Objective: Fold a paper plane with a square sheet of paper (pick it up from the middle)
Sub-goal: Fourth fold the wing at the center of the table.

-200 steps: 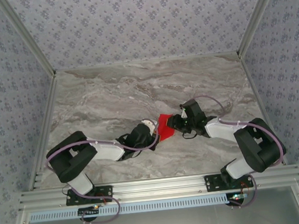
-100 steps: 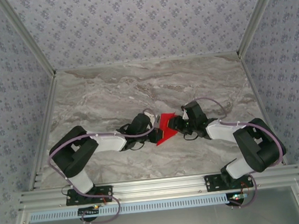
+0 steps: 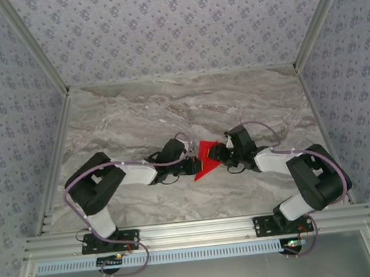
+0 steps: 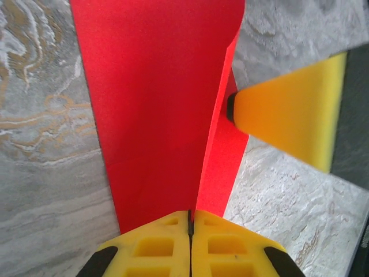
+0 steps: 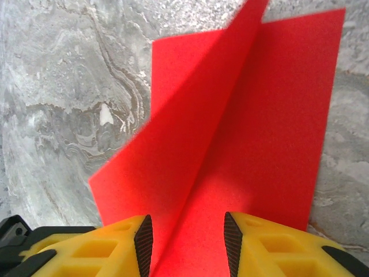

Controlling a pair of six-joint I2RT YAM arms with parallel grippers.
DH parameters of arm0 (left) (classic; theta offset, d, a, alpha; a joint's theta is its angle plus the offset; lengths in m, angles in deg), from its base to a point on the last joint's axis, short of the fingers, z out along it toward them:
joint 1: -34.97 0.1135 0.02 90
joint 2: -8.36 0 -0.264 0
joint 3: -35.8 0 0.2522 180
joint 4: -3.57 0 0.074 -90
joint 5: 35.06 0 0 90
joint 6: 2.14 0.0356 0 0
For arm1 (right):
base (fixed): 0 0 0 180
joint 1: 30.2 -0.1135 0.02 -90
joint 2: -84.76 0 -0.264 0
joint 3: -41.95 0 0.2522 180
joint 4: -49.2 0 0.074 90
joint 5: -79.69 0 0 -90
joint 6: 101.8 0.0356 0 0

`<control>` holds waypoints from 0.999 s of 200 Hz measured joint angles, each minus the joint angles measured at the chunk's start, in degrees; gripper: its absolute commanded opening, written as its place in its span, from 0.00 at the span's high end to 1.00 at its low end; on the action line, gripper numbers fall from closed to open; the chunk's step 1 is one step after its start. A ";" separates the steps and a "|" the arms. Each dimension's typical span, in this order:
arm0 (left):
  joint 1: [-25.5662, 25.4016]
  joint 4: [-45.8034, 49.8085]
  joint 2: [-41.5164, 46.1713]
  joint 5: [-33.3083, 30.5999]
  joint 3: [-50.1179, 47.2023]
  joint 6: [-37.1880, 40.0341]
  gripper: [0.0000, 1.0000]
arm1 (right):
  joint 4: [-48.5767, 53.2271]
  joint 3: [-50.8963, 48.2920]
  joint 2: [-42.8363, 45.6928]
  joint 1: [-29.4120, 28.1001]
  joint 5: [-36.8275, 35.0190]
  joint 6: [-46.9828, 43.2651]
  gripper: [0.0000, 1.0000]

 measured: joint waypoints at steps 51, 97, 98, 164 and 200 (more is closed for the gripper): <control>0.42 -3.85 -1.18 0.35 -1.62 -3.87 0.93 | 0.04 0.24 -0.98 0.02 0.92 -0.22 0.58; 0.46 -4.68 -1.64 0.81 -1.70 -5.84 0.93 | 0.04 1.90 -2.21 0.04 0.94 -0.70 0.58; 0.46 -4.70 -1.64 0.83 -1.68 -5.86 0.93 | 0.04 1.97 -2.27 0.02 0.94 -0.74 0.58; 1.18 -6.91 -1.84 2.16 -2.34 -8.57 0.90 | 0.52 4.26 -5.64 0.04 1.33 -1.97 0.57; 1.49 -7.28 -1.90 2.95 -2.34 -9.44 0.75 | 1.33 5.16 -6.34 0.04 1.33 -2.12 0.57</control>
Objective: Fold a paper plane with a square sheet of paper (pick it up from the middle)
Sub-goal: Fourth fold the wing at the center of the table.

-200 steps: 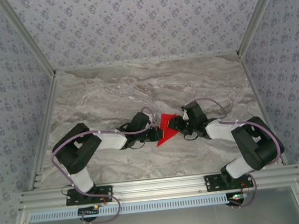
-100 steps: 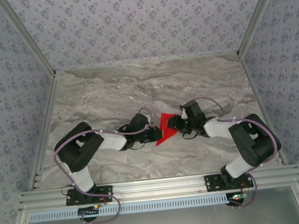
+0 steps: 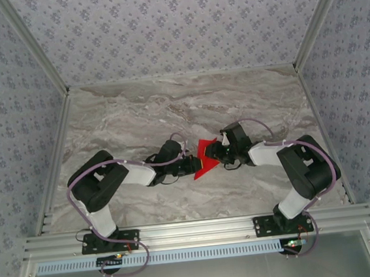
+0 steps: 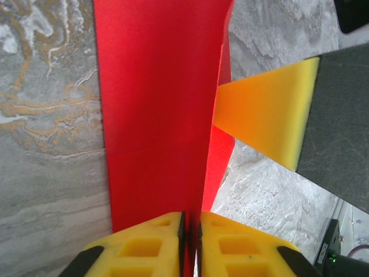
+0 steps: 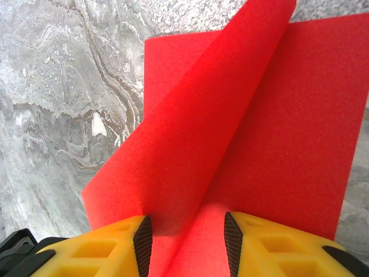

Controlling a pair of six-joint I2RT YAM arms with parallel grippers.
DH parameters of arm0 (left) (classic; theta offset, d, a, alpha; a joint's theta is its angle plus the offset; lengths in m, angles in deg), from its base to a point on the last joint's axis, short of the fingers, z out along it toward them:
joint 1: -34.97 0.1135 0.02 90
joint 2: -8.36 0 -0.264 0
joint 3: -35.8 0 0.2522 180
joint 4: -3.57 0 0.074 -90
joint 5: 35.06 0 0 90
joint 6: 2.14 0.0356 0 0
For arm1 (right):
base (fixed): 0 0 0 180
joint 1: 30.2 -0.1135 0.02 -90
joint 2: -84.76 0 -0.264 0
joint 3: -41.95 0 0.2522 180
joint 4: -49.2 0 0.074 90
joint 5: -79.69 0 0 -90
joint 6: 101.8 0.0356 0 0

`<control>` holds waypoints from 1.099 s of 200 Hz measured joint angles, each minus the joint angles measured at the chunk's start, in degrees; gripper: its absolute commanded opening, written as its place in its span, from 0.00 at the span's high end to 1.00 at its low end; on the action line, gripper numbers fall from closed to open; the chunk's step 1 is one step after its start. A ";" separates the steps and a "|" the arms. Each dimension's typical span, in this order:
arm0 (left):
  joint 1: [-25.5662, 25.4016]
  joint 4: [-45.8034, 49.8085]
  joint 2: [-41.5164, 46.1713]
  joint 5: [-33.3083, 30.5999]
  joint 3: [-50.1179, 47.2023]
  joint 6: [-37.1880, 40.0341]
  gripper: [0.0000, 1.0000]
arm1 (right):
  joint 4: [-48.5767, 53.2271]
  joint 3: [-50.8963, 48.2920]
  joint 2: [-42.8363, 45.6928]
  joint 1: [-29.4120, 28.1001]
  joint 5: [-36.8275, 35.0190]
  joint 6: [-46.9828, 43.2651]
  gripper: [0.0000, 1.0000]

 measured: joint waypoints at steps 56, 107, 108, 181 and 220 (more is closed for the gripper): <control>0.81 -0.81 0.00 1.88 0.00 -1.07 0.64 | 1.33 0.66 -0.09 -0.13 -0.46 -0.02 0.56; 2.49 1.36 3.74 0.55 -2.16 -0.85 0.62 | 4.24 2.16 -0.33 -0.57 -1.84 -0.04 0.54; 2.54 1.44 3.91 0.50 -2.23 -0.83 0.62 | 4.33 2.21 -0.35 -0.57 -1.88 -0.04 0.54; 2.54 -0.68 6.14 1.49 -3.23 -1.07 0.75 | 8.85 5.60 -2.01 -1.46 -4.02 0.02 0.54; 2.12 -1.31 4.70 2.73 -2.21 -1.05 0.79 | 10.23 7.15 -2.82 -2.21 -5.33 0.04 0.52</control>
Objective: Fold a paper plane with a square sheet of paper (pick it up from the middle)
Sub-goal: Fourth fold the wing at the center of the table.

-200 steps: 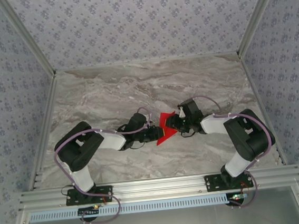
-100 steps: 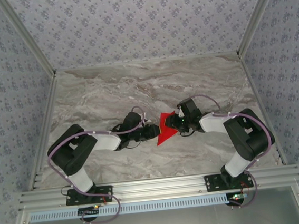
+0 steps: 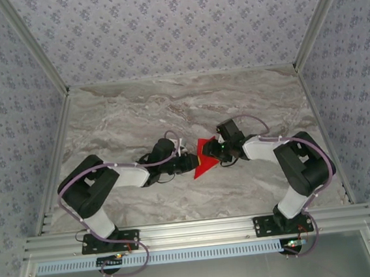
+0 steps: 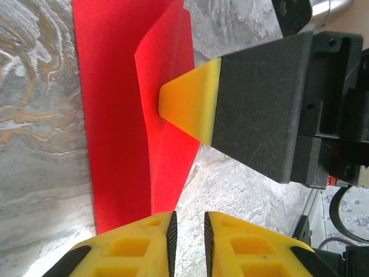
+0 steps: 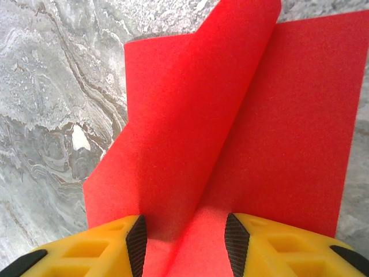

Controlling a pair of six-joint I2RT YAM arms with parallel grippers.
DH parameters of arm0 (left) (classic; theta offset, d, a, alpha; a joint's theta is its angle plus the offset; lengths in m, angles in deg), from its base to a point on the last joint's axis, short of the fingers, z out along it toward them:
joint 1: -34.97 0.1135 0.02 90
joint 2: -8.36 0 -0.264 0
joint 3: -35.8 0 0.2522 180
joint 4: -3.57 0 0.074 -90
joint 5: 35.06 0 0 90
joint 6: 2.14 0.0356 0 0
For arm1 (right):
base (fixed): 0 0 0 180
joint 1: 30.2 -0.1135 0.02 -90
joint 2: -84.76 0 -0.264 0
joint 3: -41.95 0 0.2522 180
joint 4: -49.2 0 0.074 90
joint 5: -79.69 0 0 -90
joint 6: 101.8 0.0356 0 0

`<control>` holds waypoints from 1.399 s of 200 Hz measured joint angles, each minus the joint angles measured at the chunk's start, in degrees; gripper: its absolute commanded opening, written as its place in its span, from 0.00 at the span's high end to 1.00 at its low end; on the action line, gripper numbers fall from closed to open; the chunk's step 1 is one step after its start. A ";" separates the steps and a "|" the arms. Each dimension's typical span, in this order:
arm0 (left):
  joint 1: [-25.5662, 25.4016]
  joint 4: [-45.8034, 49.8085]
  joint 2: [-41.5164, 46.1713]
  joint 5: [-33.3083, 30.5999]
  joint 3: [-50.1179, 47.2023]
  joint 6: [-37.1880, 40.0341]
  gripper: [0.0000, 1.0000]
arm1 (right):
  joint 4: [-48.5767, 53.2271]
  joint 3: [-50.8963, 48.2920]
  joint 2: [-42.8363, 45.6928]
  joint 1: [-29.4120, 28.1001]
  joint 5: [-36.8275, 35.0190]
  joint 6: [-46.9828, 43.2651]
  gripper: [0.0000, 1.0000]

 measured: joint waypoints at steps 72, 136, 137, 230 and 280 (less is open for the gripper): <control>0.00 1.62 -2.84 0.31 3.32 0.15 0.81 | 2.36 1.92 -0.94 -0.81 -1.86 0.02 0.51; 0.00 3.61 -4.57 -0.50 3.96 0.20 0.82 | 4.04 3.15 -1.62 -1.33 -2.95 0.15 0.51; 0.00 3.61 -4.57 -0.50 3.96 0.20 0.82 | 4.04 3.17 -1.64 -1.36 -2.97 0.15 0.51; 0.00 4.83 -4.83 -1.77 4.02 0.22 0.83 | 5.70 4.04 -2.40 -1.86 -4.61 0.22 0.54; 0.00 4.98 -5.46 -1.77 4.28 0.22 0.83 | 7.41 5.11 -3.26 -1.95 -5.18 0.44 0.56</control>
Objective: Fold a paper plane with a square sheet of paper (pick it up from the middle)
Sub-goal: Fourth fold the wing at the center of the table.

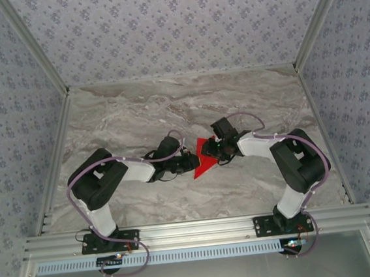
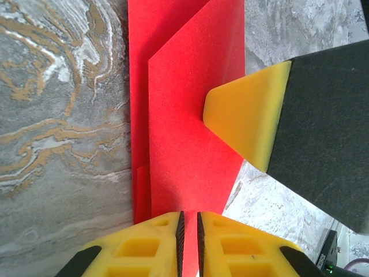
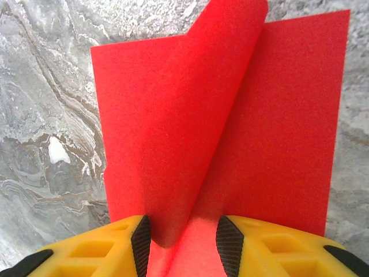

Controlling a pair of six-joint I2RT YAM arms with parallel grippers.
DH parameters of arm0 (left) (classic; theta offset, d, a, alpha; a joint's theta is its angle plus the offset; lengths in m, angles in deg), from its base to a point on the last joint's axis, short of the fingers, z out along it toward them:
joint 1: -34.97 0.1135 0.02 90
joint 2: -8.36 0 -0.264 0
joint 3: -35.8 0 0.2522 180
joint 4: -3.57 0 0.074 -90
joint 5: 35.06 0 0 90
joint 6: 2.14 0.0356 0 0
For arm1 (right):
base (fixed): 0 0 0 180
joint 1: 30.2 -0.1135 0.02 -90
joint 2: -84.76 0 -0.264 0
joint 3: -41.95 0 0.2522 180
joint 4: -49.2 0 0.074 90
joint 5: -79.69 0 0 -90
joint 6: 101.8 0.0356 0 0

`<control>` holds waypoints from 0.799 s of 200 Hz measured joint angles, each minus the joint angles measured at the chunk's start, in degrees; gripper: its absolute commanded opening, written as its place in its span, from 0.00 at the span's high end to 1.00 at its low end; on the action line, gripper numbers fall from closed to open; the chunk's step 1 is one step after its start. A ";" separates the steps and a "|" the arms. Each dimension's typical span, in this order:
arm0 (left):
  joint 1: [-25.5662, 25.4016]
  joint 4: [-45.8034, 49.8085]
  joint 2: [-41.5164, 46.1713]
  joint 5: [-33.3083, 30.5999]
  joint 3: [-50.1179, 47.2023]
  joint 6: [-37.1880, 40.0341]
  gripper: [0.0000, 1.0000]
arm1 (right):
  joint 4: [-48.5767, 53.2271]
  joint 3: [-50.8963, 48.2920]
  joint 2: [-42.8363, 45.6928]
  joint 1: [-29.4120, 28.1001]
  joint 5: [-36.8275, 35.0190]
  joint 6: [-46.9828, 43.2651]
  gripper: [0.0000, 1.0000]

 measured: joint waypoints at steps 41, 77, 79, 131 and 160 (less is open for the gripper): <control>0.00 0.07 0.00 -0.20 0.00 0.00 0.83 | 1.36 1.70 -1.20 -0.11 -0.13 0.00 0.56; 0.00 0.33 0.04 -0.90 0.00 0.07 0.83 | 3.02 3.21 -2.23 -0.33 -0.52 0.02 0.56; 0.00 0.37 0.09 -0.94 0.00 0.13 0.83 | 3.10 3.30 -2.32 -0.33 -0.55 0.02 0.56; 0.00 1.57 3.32 -1.53 -0.02 1.01 0.83 | 4.83 4.66 -3.39 -0.33 -0.55 0.17 0.56; 0.00 1.51 4.87 -1.73 -0.02 1.07 0.83 | 5.14 4.83 -3.54 -0.33 -0.55 0.20 0.56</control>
